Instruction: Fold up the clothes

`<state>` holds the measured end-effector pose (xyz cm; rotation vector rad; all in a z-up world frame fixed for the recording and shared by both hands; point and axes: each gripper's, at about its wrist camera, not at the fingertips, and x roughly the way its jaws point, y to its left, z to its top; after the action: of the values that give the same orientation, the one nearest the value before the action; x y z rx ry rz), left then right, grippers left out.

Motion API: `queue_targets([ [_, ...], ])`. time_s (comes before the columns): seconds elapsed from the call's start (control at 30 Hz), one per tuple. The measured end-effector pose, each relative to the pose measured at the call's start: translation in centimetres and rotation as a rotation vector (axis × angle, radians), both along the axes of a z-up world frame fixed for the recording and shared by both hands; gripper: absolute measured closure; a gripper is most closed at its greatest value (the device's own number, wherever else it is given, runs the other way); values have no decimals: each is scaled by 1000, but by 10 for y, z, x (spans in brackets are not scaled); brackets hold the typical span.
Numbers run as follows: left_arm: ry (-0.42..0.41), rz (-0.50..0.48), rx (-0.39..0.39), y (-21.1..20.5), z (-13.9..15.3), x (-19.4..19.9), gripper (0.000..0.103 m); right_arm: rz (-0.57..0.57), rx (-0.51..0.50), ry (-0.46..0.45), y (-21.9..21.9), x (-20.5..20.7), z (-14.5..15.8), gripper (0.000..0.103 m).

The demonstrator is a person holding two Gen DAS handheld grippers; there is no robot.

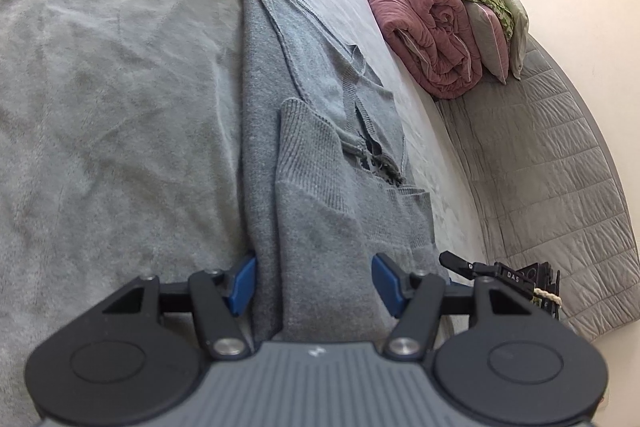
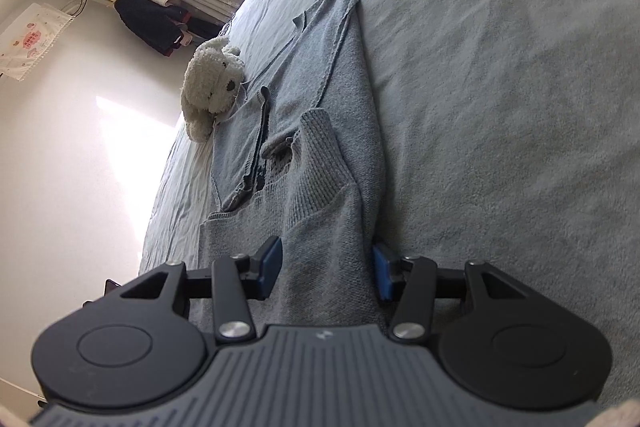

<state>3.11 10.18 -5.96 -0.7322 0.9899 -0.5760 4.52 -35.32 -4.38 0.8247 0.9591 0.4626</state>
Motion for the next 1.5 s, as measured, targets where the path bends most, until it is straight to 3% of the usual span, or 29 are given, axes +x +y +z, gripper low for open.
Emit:
queue_targets([
  [0.33,-14,4,21,-6,-1,-4,49,18,-27,-18,13,3,2,53],
  [0.57,6,27,18,-2,-3,-5,59,17,-22,22,3,3,1,70],
  [0.83,9,12,30,-4,-1,-1,59,61,-68,2,12,5,5,62],
  [1.17,-19,4,66,-8,4,-4,59,73,-84,-14,15,4,5,62],
  [1.23,-16,13,93,-10,5,-4,68,71,-90,-17,15,3,6,63],
  [1.3,-9,29,126,-12,5,-5,85,67,-103,-24,16,2,6,67],
  [1.37,-1,50,128,-12,6,-6,89,52,-110,-24,16,1,5,79],
  [1.5,6,77,125,-13,11,-10,91,9,-92,-13,15,-3,5,85],
])
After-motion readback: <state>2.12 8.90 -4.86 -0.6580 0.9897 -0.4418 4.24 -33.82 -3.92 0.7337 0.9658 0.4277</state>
